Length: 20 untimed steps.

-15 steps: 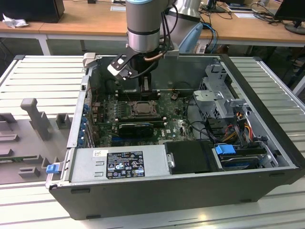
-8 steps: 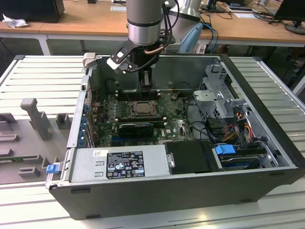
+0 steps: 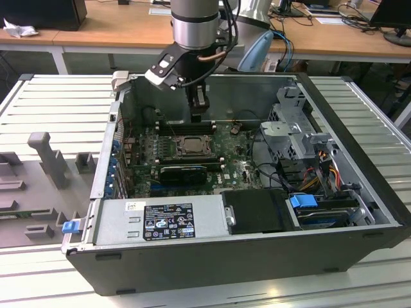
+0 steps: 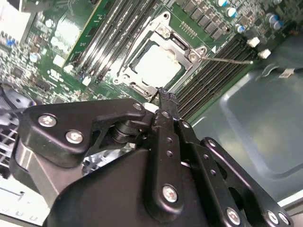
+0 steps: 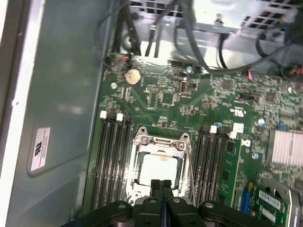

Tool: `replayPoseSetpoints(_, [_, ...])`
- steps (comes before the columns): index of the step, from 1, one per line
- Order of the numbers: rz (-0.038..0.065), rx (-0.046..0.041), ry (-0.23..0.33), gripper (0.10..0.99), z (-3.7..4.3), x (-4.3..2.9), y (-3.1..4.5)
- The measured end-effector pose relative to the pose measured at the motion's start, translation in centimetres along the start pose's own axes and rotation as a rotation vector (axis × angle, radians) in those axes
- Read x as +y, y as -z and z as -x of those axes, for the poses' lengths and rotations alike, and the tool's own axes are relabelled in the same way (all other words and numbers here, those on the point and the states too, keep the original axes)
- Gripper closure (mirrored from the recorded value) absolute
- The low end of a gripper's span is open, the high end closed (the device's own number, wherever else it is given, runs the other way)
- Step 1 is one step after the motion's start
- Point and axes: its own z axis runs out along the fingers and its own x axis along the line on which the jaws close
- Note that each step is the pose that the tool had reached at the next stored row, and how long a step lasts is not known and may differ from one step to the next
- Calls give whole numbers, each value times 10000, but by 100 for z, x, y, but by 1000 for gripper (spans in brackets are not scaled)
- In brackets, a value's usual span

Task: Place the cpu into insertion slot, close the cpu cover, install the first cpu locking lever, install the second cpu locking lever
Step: 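Install the first cpu locking lever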

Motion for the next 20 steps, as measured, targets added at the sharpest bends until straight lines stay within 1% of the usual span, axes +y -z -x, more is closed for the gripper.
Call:
replayPoseSetpoints(2, [-3,13,218,980,0,0,0])
replayPoseSetpoints(5, [-7,23,407,980,0,0,0])
replayPoseSetpoints(20, [-18,58,1069,980,0,0,0])
